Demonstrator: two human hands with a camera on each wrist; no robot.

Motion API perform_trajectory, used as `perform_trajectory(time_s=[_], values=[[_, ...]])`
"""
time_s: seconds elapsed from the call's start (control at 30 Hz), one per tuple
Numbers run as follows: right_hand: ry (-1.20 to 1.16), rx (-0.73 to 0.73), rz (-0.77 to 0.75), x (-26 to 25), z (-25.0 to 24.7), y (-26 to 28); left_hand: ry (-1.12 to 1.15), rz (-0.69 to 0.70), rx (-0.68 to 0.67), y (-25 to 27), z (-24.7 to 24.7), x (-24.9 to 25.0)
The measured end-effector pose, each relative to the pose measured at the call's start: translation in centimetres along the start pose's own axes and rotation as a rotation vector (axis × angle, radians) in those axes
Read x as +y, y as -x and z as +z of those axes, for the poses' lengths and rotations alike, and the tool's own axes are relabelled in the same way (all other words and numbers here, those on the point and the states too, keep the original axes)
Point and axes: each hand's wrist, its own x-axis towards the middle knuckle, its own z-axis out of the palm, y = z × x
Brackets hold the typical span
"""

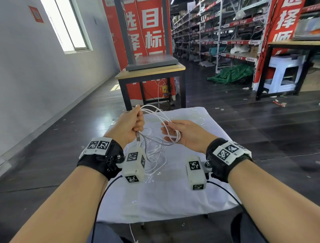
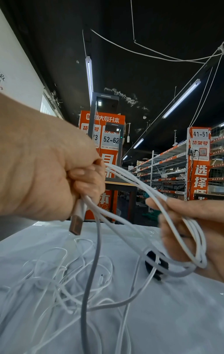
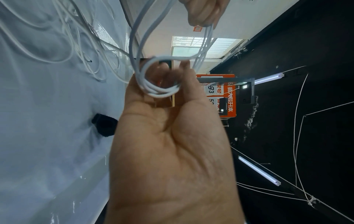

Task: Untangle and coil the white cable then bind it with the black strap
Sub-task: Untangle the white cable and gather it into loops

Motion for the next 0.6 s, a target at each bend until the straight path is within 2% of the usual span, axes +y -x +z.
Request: perform_trajectory(time_s=[0.1, 0.27, 0.43, 0.6], values=[[0.025, 0.061, 0.017, -0.01, -0.14, 0.1, 0.004, 0.004, 0.016, 0.03, -0.08, -0.13], [-0.033, 0.048, 0.039, -0.11, 0.34, 0.18, -0.02, 0.0, 0.012, 0.01, 0.03, -0.31], [0.159, -0.046, 0.066, 0.0, 0.3, 0.26, 0.025, -0.016, 0.015, -0.11, 0.05, -0.37], [0.279, -0.052, 0.073, 0.14, 0.15, 0.29, 0.101, -0.078, 0.017, -0.27, -0.16, -0.59]])
